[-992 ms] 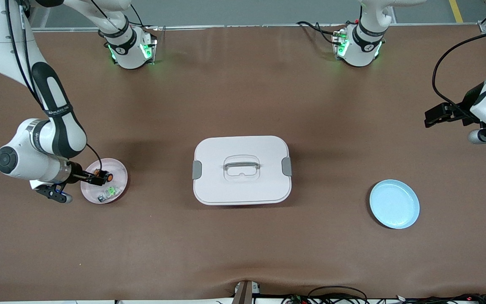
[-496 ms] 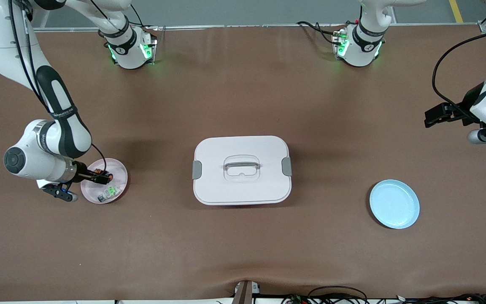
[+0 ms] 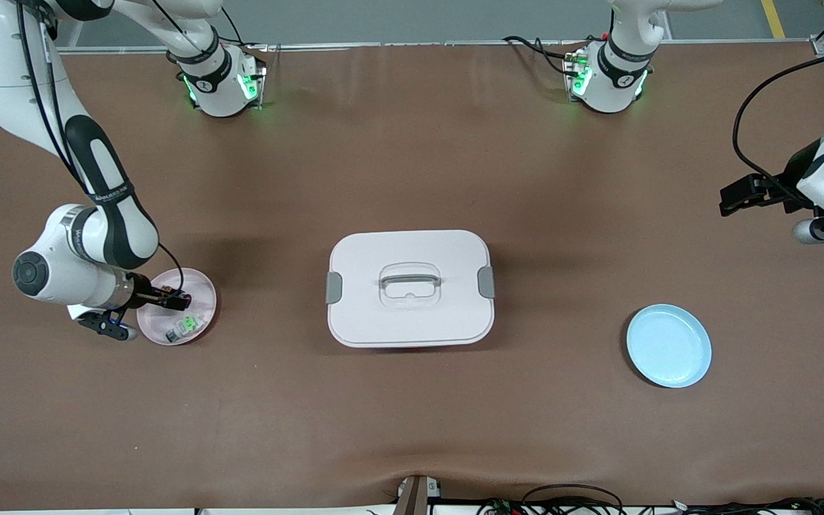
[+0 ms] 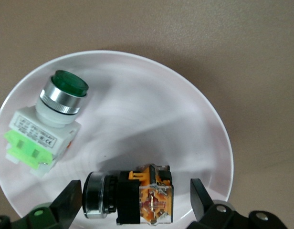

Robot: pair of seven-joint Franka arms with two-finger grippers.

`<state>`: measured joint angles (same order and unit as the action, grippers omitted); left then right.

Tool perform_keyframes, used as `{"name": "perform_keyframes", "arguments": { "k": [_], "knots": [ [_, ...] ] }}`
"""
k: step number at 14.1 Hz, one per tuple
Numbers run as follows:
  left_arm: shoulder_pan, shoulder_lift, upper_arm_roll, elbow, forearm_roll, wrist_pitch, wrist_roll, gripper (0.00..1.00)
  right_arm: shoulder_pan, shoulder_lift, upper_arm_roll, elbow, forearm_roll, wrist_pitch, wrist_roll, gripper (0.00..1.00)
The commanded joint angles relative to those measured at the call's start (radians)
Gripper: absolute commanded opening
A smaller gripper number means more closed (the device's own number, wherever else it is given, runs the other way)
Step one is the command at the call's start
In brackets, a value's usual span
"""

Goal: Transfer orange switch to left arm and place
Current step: 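Close the right gripper on the black-and-orange switch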

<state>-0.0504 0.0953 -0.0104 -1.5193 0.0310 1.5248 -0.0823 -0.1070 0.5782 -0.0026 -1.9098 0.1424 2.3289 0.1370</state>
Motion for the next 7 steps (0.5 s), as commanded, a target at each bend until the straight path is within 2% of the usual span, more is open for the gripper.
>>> {"name": "perform_keyframes", "arguments": {
  "k": [1,5,6,7],
  "knots": [
    [0.001,0.009,0.003,0.022,-0.019,-0.009,0.010,1.00,0.003,-0.001,0.001,-0.011,0.028,0.012,-0.019,1.00],
    [0.003,0.009,0.003,0.022,-0.019,-0.009,0.010,1.00,0.001,-0.001,0.001,-0.011,0.028,0.012,-0.019,1.00],
    [0.003,0.009,0.003,0.022,-0.019,-0.009,0.010,1.00,0.001,-0.001,0.001,-0.011,0.028,0.010,-0.023,0.92],
    [0.003,0.009,0.003,0.022,-0.019,-0.009,0.010,1.00,0.001,-0.001,0.001,-0.011,0.028,0.009,-0.039,0.63]
  ]
}}
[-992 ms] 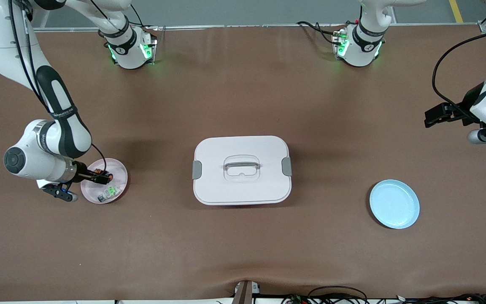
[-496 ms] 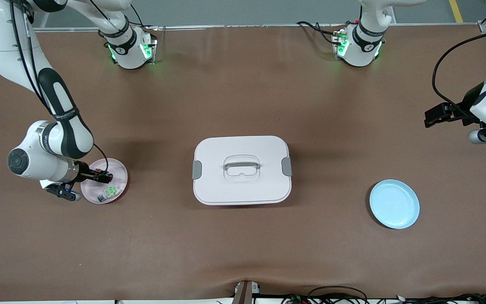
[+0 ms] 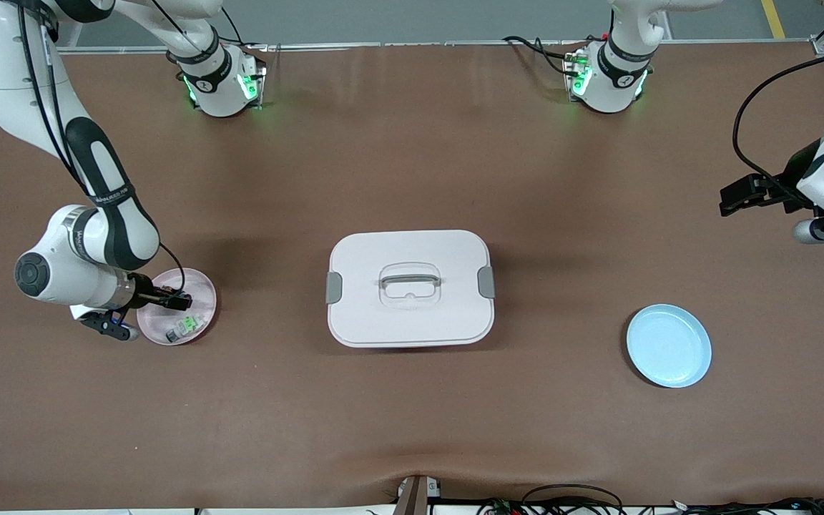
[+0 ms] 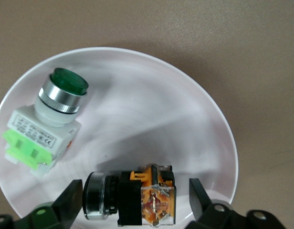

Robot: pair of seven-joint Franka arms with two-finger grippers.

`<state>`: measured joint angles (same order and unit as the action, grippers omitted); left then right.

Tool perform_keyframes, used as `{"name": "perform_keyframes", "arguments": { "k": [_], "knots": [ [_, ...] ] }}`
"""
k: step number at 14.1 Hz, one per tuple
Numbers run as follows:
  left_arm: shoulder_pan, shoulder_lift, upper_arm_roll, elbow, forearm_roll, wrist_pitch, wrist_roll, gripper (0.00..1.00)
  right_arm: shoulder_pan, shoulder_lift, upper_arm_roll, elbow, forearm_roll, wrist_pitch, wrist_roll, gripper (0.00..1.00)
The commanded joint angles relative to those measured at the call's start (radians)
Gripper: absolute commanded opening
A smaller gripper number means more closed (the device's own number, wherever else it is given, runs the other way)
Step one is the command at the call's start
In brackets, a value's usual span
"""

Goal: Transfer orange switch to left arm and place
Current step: 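Close the right gripper on the black-and-orange switch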

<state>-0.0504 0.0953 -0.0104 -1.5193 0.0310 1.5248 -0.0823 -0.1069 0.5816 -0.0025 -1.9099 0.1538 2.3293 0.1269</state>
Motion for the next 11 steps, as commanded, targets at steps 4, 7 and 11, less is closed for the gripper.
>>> {"name": "perform_keyframes", "arguments": {
  "k": [4,7,11],
  "knots": [
    [0.001,0.009,0.003,0.022,-0.019,-0.009,0.010,1.00,0.001,-0.008,0.001,-0.008,0.038,-0.002,-0.032,0.00],
    [0.001,0.009,0.003,0.022,-0.019,-0.009,0.010,1.00,0.000,-0.023,0.001,0.015,0.061,-0.078,-0.030,0.00],
    [0.000,0.009,0.003,0.022,-0.019,-0.009,0.010,1.00,0.001,-0.052,-0.001,0.142,0.185,-0.360,-0.017,0.00]
  ]
}}
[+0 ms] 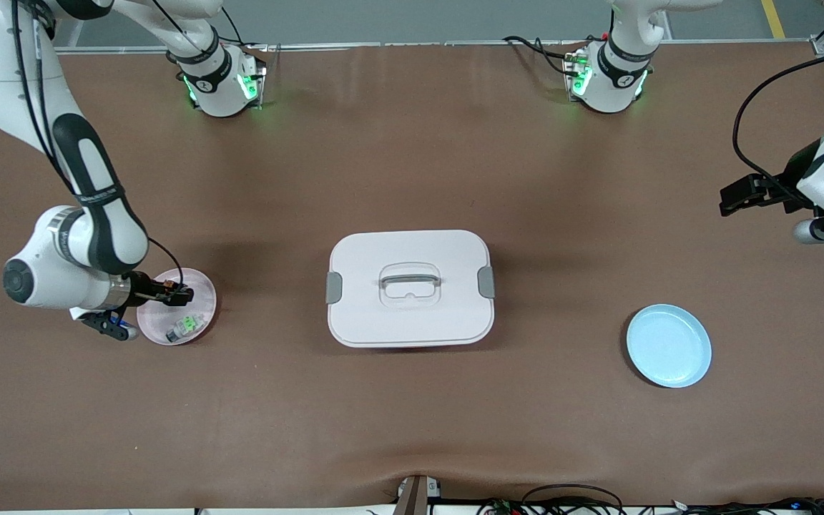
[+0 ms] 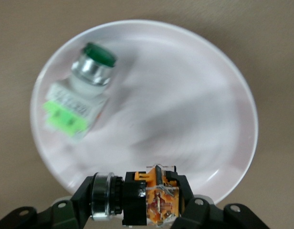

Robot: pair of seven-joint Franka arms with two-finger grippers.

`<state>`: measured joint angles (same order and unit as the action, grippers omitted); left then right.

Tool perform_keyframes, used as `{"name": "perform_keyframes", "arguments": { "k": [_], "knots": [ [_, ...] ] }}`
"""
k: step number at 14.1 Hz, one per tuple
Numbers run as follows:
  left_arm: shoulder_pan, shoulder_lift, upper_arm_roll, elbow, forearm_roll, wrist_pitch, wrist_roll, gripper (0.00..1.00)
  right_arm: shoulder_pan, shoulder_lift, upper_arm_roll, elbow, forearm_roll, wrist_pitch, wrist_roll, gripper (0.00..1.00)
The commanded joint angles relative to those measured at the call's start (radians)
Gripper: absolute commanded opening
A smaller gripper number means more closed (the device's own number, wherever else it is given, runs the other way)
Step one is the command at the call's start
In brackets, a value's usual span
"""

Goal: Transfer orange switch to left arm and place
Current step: 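Close the right gripper on the black-and-orange switch, then lift the switch with the right gripper and carry it over the box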

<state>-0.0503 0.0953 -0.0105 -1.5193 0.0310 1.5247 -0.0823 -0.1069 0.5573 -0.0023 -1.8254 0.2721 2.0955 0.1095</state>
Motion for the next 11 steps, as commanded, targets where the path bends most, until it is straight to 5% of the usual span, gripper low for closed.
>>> {"name": "perform_keyframes", "arguments": {
  "k": [1,4,11],
  "knots": [
    [0.000,0.009,0.003,0.022,-0.019,-0.009,0.010,1.00,0.003,-0.030,-0.002,0.095,0.079,-0.187,0.021,0.00],
    [0.000,0.009,0.003,0.022,-0.019,-0.009,0.010,1.00,0.025,-0.040,0.010,0.176,0.094,-0.323,0.181,0.00],
    [0.001,0.008,0.003,0.022,-0.019,-0.009,0.010,1.00,0.245,-0.086,0.028,0.322,0.160,-0.405,0.712,0.00]
  ]
}}
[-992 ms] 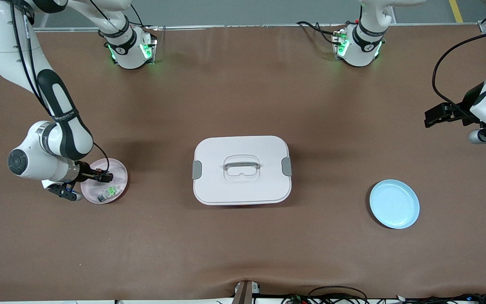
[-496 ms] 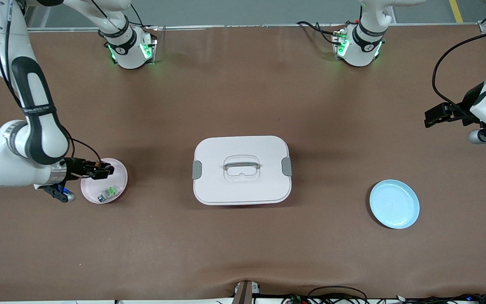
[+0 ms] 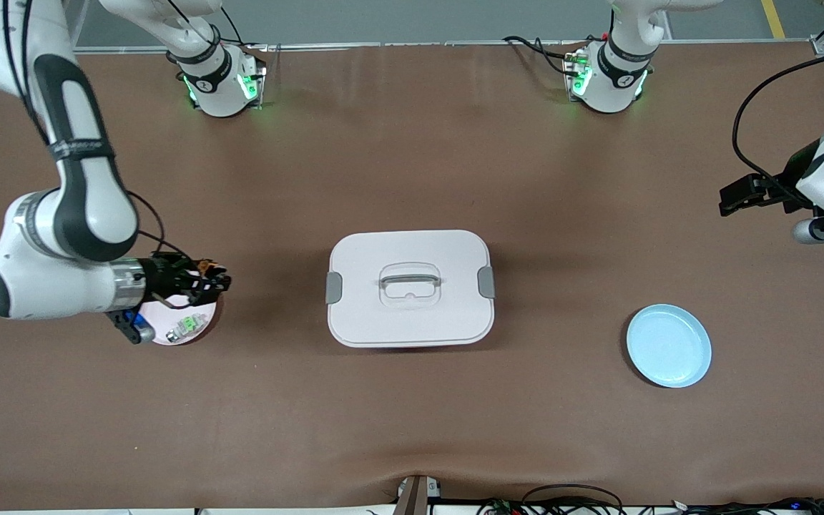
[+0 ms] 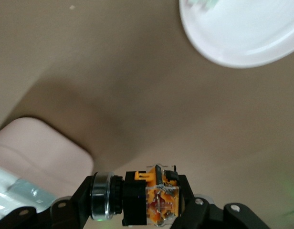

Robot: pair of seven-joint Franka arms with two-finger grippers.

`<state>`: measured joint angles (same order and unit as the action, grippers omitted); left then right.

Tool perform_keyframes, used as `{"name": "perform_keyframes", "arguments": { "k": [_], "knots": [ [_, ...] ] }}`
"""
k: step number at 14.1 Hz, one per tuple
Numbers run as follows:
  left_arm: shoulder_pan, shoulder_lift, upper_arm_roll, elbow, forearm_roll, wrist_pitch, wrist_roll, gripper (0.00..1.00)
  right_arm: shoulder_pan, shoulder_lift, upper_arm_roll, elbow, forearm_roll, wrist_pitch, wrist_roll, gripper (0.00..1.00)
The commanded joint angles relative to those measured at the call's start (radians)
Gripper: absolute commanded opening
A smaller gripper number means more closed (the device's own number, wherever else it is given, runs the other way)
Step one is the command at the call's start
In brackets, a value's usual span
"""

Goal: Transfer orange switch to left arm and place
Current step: 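Lift the switch with the right gripper and carry it over the box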

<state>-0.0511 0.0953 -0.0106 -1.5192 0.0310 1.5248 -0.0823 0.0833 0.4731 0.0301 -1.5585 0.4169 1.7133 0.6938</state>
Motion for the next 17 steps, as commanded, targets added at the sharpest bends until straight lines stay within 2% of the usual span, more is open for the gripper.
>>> {"name": "perform_keyframes", "arguments": {
  "k": [1,4,9,11,13,17],
  "knots": [
    [0.002,0.008,0.003,0.022,-0.019,-0.009,0.012,1.00,0.085,-0.001,-0.004,0.077,0.026,-0.020,0.188,0.00],
    [0.002,0.008,0.003,0.022,-0.019,-0.009,0.010,1.00,0.169,0.006,-0.004,0.130,0.082,-0.011,0.376,0.00],
    [-0.004,0.006,0.001,0.024,-0.020,-0.009,0.010,1.00,0.301,0.079,-0.004,0.342,0.132,-0.005,0.711,0.00],
    [-0.010,0.001,-0.002,0.027,-0.046,-0.009,0.006,1.00,0.346,0.099,-0.004,0.382,0.196,0.078,0.821,0.00],
    [-0.015,0.000,-0.003,0.060,-0.120,-0.014,-0.004,1.00,0.386,0.110,-0.004,0.396,0.258,0.178,0.906,0.00],
    [-0.013,0.000,-0.034,0.063,-0.251,-0.017,-0.007,1.00,0.530,0.241,-0.013,0.563,0.260,0.322,1.125,0.00]
  ]
}}
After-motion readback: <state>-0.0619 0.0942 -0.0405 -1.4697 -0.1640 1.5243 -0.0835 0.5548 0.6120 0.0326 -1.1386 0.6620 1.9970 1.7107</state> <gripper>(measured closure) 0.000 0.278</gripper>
